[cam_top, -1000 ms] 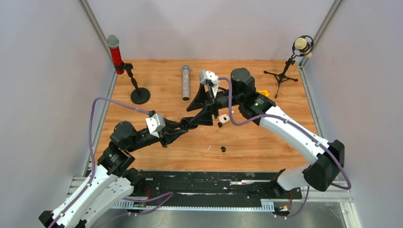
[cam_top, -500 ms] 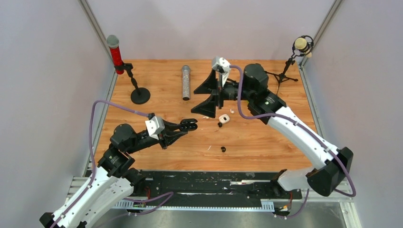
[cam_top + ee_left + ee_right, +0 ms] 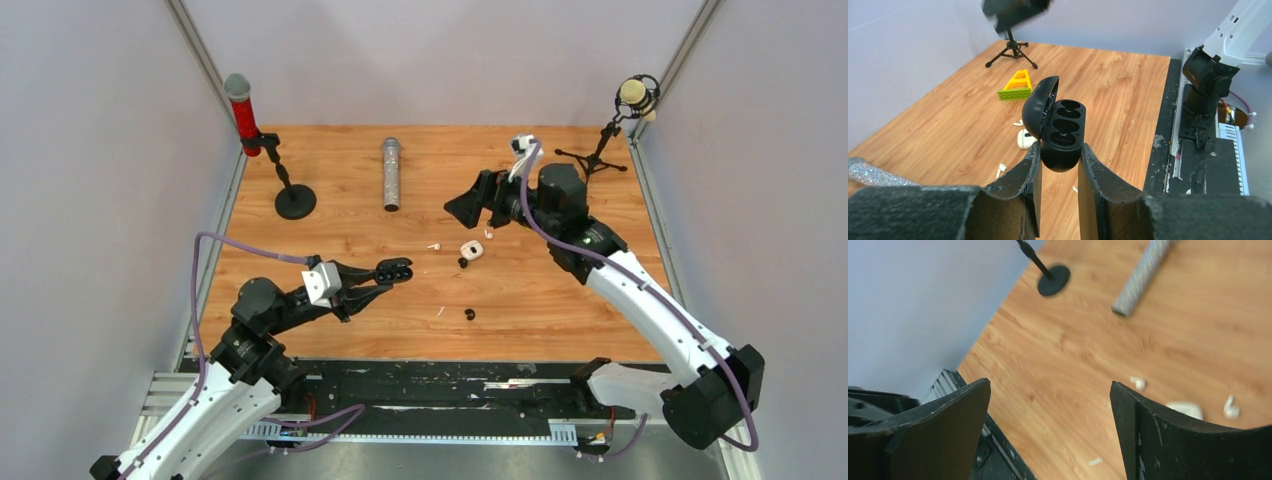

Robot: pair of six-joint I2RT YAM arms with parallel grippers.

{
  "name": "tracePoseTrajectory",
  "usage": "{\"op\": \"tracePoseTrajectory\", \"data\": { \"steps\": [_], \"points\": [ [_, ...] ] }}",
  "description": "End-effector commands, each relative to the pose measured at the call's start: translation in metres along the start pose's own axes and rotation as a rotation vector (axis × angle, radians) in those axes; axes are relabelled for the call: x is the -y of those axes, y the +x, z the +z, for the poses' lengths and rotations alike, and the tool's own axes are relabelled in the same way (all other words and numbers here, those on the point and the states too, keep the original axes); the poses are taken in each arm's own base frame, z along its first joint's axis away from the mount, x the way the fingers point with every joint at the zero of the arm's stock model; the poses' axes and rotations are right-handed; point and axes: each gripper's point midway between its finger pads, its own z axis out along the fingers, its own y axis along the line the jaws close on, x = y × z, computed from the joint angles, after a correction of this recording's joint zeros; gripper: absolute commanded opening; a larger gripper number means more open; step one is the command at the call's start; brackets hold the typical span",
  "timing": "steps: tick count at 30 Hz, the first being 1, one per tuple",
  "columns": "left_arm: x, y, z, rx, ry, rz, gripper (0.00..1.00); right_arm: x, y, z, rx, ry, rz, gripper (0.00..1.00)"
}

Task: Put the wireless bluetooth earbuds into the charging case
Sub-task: Pick up the earbud from the center of the board.

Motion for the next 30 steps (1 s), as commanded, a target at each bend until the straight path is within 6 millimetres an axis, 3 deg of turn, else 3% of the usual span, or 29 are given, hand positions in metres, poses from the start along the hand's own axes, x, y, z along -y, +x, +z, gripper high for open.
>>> {"op": "tracePoseTrajectory", "data": {
  "steps": [1,8,15,19,23,30],
  "points": [
    [0.002,-0.015,-0.001,0.088,0.002,0.025,0.00,0.042,0.062,0.001,-0.154,0.183,0.238,0.90],
    [0.013,-0.015,-0.004,0.150,0.049,0.016,0.00,0.082,0.122,0.001,-0.304,0.324,0.388,0.79],
    [0.016,-0.013,-0.007,0.171,0.053,-0.001,0.00,0.111,0.163,0.009,-0.414,0.381,0.450,0.74],
    [0.008,-0.017,-0.011,0.189,0.022,0.020,0.00,0.119,0.178,0.022,-0.455,0.333,0.511,0.66],
    [0.003,-0.013,-0.013,0.173,-0.002,0.019,0.00,0.141,0.197,0.034,-0.488,0.384,0.511,0.60],
    [0.004,-0.011,-0.013,0.168,0.004,0.007,0.00,0.153,0.218,0.038,-0.527,0.403,0.522,0.48]
  ]
}}
